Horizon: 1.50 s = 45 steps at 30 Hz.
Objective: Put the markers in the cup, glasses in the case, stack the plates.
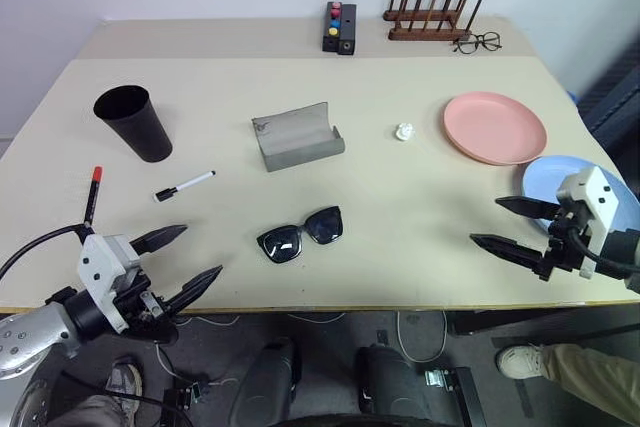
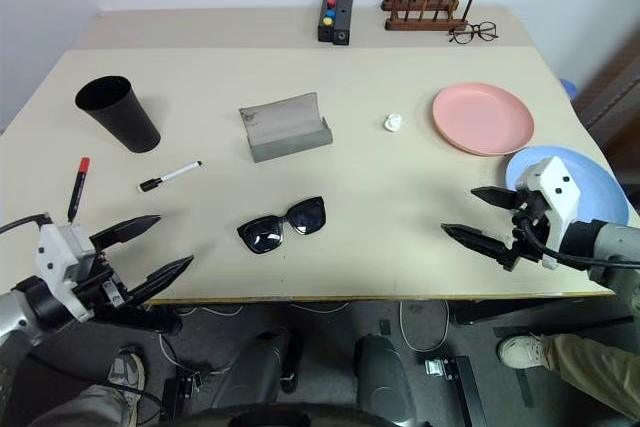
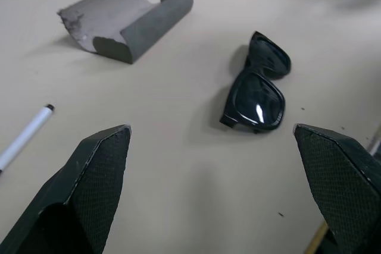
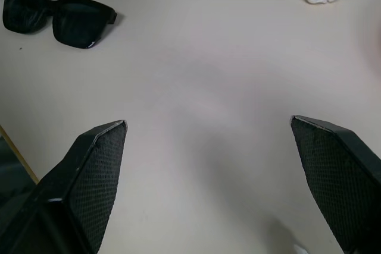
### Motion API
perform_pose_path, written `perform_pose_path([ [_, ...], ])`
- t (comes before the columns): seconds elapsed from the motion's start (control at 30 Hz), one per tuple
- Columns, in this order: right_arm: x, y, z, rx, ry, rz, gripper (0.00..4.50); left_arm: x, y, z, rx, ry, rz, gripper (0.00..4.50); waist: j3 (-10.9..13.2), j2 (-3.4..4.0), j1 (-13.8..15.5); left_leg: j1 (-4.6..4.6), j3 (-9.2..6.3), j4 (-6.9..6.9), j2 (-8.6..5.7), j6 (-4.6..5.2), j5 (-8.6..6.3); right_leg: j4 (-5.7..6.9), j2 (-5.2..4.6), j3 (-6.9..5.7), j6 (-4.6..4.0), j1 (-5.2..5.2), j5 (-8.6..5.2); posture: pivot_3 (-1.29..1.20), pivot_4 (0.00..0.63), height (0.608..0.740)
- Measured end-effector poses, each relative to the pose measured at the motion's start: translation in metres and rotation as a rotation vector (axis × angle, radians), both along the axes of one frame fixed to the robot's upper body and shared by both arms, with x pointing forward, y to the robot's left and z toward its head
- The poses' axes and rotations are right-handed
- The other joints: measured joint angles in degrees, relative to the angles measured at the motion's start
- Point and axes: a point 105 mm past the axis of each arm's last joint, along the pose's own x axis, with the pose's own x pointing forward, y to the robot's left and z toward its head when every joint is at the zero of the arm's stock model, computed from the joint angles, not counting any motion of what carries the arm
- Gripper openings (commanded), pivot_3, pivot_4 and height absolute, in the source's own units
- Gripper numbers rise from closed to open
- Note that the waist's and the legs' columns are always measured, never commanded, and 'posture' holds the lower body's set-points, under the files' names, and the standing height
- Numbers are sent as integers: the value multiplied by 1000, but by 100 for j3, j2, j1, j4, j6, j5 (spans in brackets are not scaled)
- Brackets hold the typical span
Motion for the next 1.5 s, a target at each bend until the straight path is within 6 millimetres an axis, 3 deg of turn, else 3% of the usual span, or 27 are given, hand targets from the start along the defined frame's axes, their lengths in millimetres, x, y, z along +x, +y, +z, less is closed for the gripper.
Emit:
perform_pose_path([
  [0.57,-5,-8,-9,37,-11,16,4473,15,-6,0,-21,-13,3,4500,0,-1,4,1,1,3,0,1,0,3,3,-1,2,2,1,0,150,740],
  [0.77,3,-11,-15,47,-31,14,4473,14,-6,1,-17,-17,18,4500,-1,-2,0,5,2,5,0,1,0,4,3,-1,2,6,1,0,150,740],
  [1.0,14,9,-21,158,-87,22,4473,18,-3,1,-24,-42,79,4500,-2,-3,7,5,1,4,-1,1,0,6,4,0,3,5,1,0,150,740],
  [1.23,8,21,-25,178,-96,29,4473,23,-19,-3,-72,-45,75,4500,-3,-4,7,5,0,6,-3,1,0,9,3,0,4,5,2,0,150,740],
  [1.4,6,19,-28,177,-87,20,4473,21,-11,-13,-67,-15,95,4500,-5,0,-1,7,0,5,-2,1,0,11,4,0,3,4,1,0,150,740],
  [1.5,11,24,-19,193,-118,42,4473,27,-4,-13,-125,-15,160,4500,-5,-1,1,7,0,9,-2,1,0,11,4,0,3,6,2,0,150,740],
])
